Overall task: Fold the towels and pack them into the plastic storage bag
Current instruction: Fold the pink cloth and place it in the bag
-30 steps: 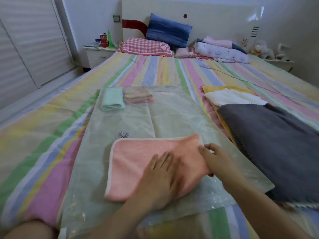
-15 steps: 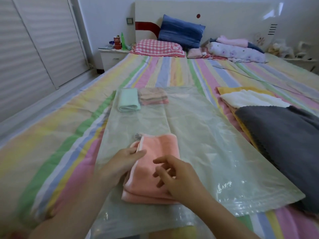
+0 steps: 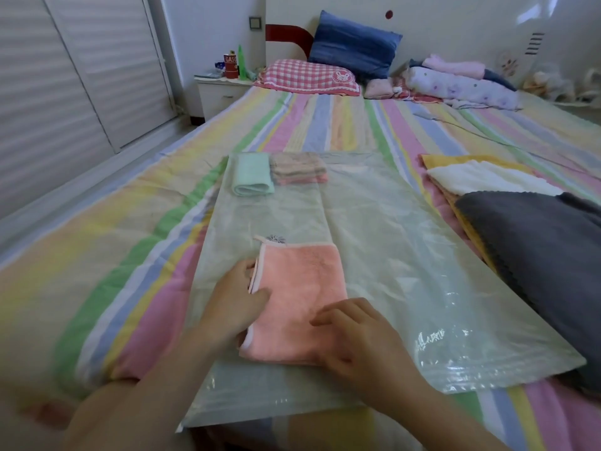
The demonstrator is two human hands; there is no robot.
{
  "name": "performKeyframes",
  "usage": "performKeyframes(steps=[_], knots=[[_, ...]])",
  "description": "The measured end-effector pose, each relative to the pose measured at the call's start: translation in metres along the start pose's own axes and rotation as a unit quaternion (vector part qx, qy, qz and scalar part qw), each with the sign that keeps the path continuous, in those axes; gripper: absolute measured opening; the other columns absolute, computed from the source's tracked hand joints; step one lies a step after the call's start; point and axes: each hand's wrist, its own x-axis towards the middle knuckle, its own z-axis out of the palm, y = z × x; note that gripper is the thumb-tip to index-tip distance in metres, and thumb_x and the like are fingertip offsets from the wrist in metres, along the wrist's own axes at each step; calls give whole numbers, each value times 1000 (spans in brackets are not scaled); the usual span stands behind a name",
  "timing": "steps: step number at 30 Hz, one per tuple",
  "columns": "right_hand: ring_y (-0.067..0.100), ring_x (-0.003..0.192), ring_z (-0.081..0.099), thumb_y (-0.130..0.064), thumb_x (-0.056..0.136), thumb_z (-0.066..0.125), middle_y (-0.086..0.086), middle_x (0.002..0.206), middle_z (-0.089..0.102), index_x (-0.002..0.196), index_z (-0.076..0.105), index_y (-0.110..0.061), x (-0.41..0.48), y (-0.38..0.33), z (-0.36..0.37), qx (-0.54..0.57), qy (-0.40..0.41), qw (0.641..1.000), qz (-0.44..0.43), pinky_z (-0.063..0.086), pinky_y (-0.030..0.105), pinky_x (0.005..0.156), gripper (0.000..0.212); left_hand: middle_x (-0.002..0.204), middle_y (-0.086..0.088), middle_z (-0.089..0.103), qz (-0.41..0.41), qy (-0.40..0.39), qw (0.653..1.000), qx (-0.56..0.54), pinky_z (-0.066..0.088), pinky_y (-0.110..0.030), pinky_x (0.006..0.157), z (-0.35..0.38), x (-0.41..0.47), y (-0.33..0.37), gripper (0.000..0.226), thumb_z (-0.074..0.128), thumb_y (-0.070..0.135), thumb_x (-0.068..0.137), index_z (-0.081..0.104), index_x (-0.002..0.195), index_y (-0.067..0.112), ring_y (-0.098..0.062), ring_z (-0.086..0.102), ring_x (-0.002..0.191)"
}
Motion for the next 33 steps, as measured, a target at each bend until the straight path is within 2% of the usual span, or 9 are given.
performKeyframes(steps=[5, 8, 12, 14, 16, 19, 26, 29, 33], knots=[[15, 116, 57, -42, 70, 60, -9, 120, 63, 113, 65, -27, -11, -3, 8, -75, -38, 994, -64, 48, 31, 97, 46, 137, 1, 51, 212, 131, 940, 233, 46, -39, 100, 2, -15, 5, 53, 60, 12, 83, 50, 135, 18, -20, 51, 123], [17, 112, 61, -27, 75, 54, -2, 117, 68, 109, 69, -18, -10, -1, 11, -124, -13, 986, -108, 47, 35, 100, 39, 147, 5, 45, 310, -21, 910, 275, 32, -36, 114, 13, -30, 10, 52, 30, 41, 94, 47, 140, 24, -13, 40, 136], [15, 90, 66, -13, 78, 49, -4, 92, 70, 99, 63, -18, -6, 0, 2, -80, -1, 992, -96, 50, 32, 92, 25, 161, 12, 9, 240, -224, 887, 326, 3, -31, 122, 25, -42, -2, 100, -20, 76, 74, 18, 153, 29, 1, 0, 146], [12, 73, 61, -18, 84, 43, -8, 81, 65, 100, 54, -24, -6, -3, -15, -33, -13, 999, -36, 50, 26, 69, 20, 157, 14, 25, 231, -253, 910, 236, 16, -31, 120, 20, -46, 1, 85, -1, 77, 83, 30, 149, 34, 3, 15, 144], [7, 59, 52, -28, 91, 36, -11, 72, 62, 103, 44, -30, -8, -4, -30, -10, -16, 1000, -8, 37, 21, 53, 15, 124, 21, 61, 217, -293, 925, 108, 43, -24, 97, 10, -54, 15, 56, 31, 70, 91, 56, 129, 38, 4, 54, 115], [10, 52, 51, -36, 94, 37, -10, 63, 59, 106, 36, -38, -10, -1, -42, 34, -2, 999, 15, 36, 20, 48, 12, 62, 7, 53, 244, -271, 931, 26, 34, -28, 54, 0, -63, 27, 38, 59, 61, 82, 67, 82, 24, -6, 45, 57], [10, 68, 59, -33, 97, 50, -6, 64, 61, 106, 45, -29, 0, 20, -42, 182, 43, 945, 268, 44, 28, 61, 11, 102, 1, 74, 89, -257, 944, -187, 55, -23, 77, -4, -50, 17, 42, 84, 37, 69, 70, 106, 21, -12, 69, 95], [8, 73, 58, -36, 98, 45, -3, 74, 62, 107, 49, -25, 3, 28, -34, 186, 8, 929, 321, 44, 27, 63, 15, 102, 17, 72, 82, -200, 967, -133, 53, -17, 75, 10, -47, 16, 32, 76, 36, 71, 66, 102, 32, -2, 67, 95], [8, 82, 56, -38, 99, 44, -2, 91, 62, 111, 54, -20, 6, 34, -26, 204, 12, 913, 354, 41, 28, 70, 23, 76, 11, 68, 83, -88, 992, -26, 48, -22, 67, 32, -35, 9, 18, 64, 39, 88, 67, 82, 23, -4, 61, 72]])
